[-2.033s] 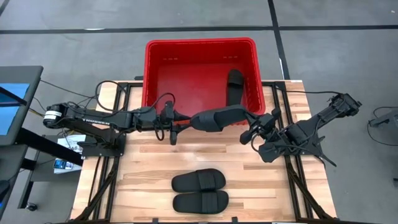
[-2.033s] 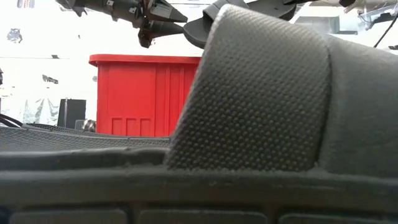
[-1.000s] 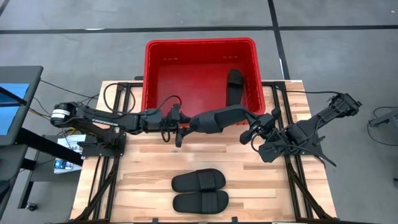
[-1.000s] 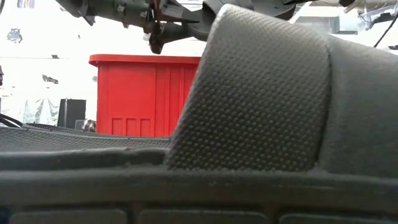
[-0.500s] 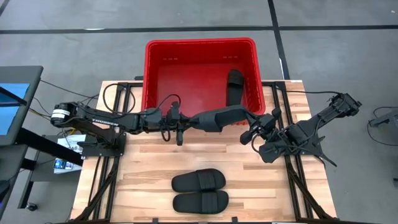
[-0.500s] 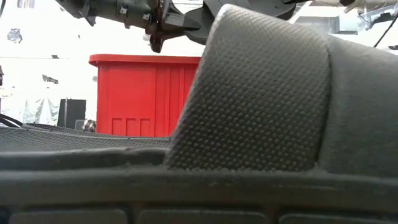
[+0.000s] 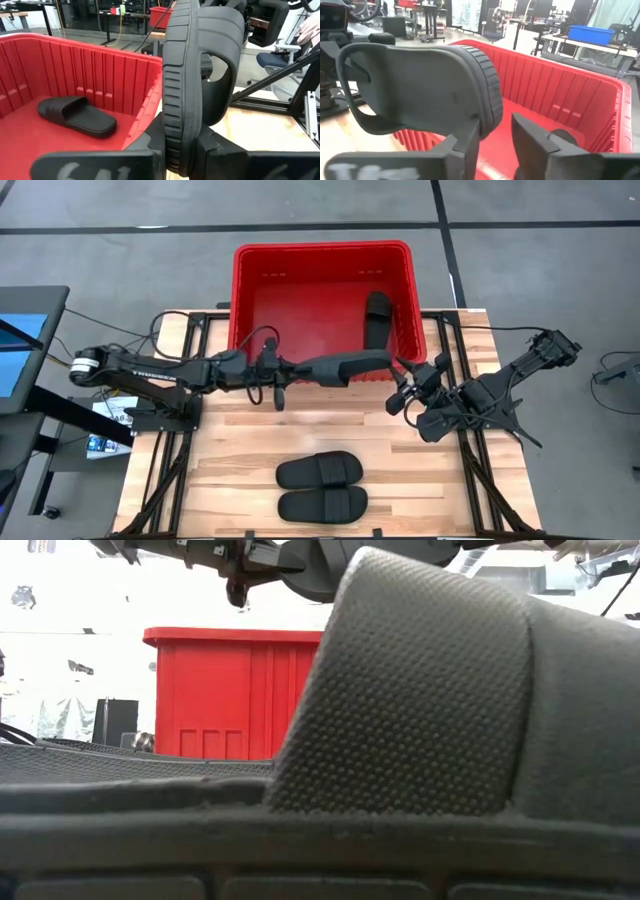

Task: Pick and place slides into bin
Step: Put the black slide into the container

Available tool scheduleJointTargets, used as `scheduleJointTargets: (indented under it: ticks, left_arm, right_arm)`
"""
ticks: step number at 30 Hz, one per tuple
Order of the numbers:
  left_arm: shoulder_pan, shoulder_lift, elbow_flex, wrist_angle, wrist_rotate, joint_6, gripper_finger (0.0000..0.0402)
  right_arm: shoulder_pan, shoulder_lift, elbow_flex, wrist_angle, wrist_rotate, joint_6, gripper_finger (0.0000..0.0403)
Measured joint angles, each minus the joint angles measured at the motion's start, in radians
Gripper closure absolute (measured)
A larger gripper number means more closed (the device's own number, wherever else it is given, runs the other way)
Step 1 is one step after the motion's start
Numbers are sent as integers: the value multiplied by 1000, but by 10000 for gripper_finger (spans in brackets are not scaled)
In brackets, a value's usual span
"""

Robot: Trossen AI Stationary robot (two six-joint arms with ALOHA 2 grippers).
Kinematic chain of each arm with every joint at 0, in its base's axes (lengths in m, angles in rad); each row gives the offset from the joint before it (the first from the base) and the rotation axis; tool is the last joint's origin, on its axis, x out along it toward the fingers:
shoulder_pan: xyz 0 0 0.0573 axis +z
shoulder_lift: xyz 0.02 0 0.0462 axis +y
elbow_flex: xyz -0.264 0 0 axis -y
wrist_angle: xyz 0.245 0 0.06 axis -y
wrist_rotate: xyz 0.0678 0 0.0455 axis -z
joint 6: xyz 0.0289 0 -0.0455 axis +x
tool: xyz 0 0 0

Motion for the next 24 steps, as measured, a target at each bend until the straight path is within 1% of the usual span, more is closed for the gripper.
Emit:
scheduleJointTargets:
  ticks: [3, 5, 7, 10, 15, 20, 24]
  left_arm:
    - [1, -22, 0, -17, 0, 12, 380]
    - [6, -40, 0, -46, 0, 24, 380]
    - [18, -56, 22, -115, 0, 32, 381]
    - [36, -74, 99, -273, -17, 61, 381]
    - [63, -72, 286, -590, -37, 132, 381]
    - [103, -53, 491, -839, -98, 201, 381]
    - [154, -8, 668, -979, -99, 245, 381]
  right_arm:
    - [0, 0, 0, 0, -3, -26, 258]
    - [0, -1, 0, -1, -43, -81, 234]
    - [0, -1, 0, -5, -82, -128, 214]
    - [0, 0, 0, -9, -108, -179, 195]
    - [0, 0, 0, -78, -127, -202, 190]
    - [0, 0, 0, -154, -132, -203, 202]
    - [4, 0, 0, -195, -135, -203, 216]
